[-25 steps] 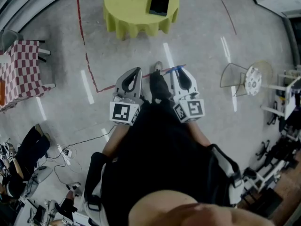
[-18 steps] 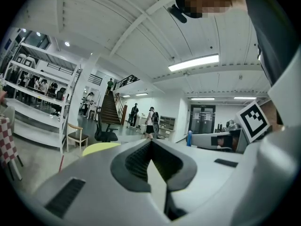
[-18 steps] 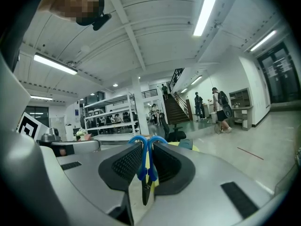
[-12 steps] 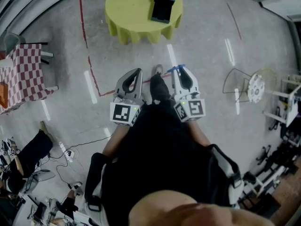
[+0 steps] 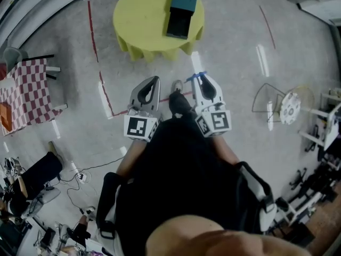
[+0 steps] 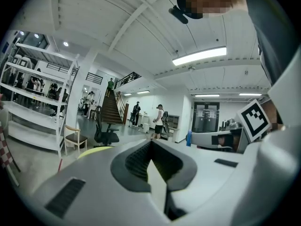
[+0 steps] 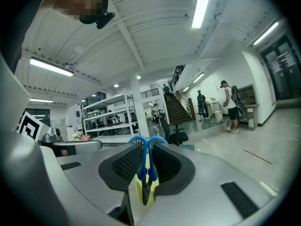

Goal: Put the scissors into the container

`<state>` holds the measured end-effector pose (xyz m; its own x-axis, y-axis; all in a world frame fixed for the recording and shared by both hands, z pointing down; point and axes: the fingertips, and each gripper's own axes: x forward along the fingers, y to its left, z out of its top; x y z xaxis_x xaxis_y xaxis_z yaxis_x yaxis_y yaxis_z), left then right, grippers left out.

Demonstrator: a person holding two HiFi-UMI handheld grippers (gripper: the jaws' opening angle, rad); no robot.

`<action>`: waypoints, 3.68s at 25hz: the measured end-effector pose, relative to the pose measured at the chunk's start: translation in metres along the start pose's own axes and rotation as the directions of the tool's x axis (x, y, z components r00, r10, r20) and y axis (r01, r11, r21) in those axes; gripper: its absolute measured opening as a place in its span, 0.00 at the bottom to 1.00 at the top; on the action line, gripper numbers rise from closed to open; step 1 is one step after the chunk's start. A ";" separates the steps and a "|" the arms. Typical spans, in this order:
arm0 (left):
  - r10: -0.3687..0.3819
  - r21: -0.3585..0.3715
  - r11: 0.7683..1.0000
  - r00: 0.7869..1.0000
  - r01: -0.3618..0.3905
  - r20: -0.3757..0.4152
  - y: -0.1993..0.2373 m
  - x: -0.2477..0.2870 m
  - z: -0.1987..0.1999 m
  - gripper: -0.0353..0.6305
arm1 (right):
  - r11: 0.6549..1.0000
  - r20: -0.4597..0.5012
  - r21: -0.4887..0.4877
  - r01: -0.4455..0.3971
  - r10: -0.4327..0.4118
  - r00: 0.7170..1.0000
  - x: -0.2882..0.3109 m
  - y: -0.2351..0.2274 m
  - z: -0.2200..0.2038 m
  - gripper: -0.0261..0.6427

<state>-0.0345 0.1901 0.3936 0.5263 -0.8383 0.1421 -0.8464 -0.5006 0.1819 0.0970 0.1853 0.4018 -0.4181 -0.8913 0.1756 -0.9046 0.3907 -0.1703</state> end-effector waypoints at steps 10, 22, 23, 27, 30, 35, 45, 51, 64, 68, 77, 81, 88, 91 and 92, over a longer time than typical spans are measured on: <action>0.027 0.010 1.000 1.000 -0.027 0.000 0.000 0.083 0.024 0.03 | 0.999 -0.002 0.005 -0.044 0.044 0.999 0.051 -0.063 0.023 0.15; 0.064 0.013 0.998 0.998 -0.064 -0.005 0.003 0.147 0.034 0.03 | 0.997 -0.025 0.001 -0.078 0.078 0.997 0.092 -0.116 0.034 0.15; 0.065 0.020 0.998 0.998 -0.065 -0.009 0.003 0.149 0.034 0.03 | 0.997 -0.026 0.002 -0.080 0.080 0.996 0.095 -0.119 0.035 0.15; 0.081 0.006 0.997 0.997 -0.081 -0.010 0.008 0.155 0.036 0.03 | 0.996 -0.031 0.017 -0.083 0.083 0.996 0.104 -0.122 0.037 0.15; 0.081 -0.003 0.997 0.997 -0.081 -0.008 0.017 0.160 0.036 0.03 | 0.996 -0.035 0.004 -0.084 0.084 0.996 0.114 -0.119 0.038 0.15; 0.052 0.001 0.999 0.999 -0.052 -0.005 0.036 0.174 0.035 0.03 | 0.998 -0.043 0.003 -0.070 0.070 0.997 0.132 -0.114 0.039 0.15; -0.013 -0.017 1.000 1.000 0.013 -0.008 0.073 0.214 0.046 0.03 | 1.000 -0.045 0.013 -0.010 0.011 0.999 0.176 -0.118 0.044 0.15; -0.031 -0.019 0.999 0.999 0.030 -0.016 0.098 0.232 0.052 0.03 | 1.000 -0.054 0.023 0.011 -0.010 0.998 0.206 -0.118 0.046 0.15; -0.064 -0.020 0.998 0.997 0.063 -0.030 0.142 0.271 0.058 0.03 | 0.999 -0.102 0.024 0.047 -0.045 0.994 0.268 -0.128 0.025 0.15; -0.072 -0.023 0.997 0.997 0.071 -0.040 0.148 0.279 0.057 0.03 | 0.998 -0.127 0.030 0.056 -0.052 0.991 0.280 -0.132 0.017 0.15; -0.083 -0.039 0.996 0.995 0.080 -0.058 0.162 0.289 0.053 0.03 | 0.997 -0.189 0.019 0.072 -0.067 0.980 0.308 -0.138 -0.009 0.15; -0.084 -0.040 0.996 0.995 0.082 -0.053 0.164 0.295 0.056 0.03 | 0.996 -0.224 0.020 0.088 -0.081 0.971 0.316 -0.146 -0.023 0.15; -0.085 -0.057 0.995 0.994 0.081 -0.062 0.171 0.301 0.050 0.03 | 0.993 -0.287 0.024 0.116 -0.104 0.952 0.330 -0.156 -0.058 0.15; -0.086 -0.058 0.995 0.994 0.082 -0.066 0.173 0.302 0.048 0.03 | 0.992 -0.318 0.021 0.123 -0.110 0.942 0.335 -0.158 -0.068 0.15; -0.085 -0.059 0.995 0.994 0.082 -0.067 0.174 0.303 0.047 0.03 | 0.992 -0.329 0.024 0.124 -0.109 0.938 0.337 -0.158 -0.071 0.15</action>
<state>-0.0263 -0.1614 0.4224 0.6010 -0.7760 0.1912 -0.7944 -0.5537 0.2498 0.0931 -0.1605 0.5568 -0.3209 -0.8032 0.5019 -0.9471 0.2718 -0.1706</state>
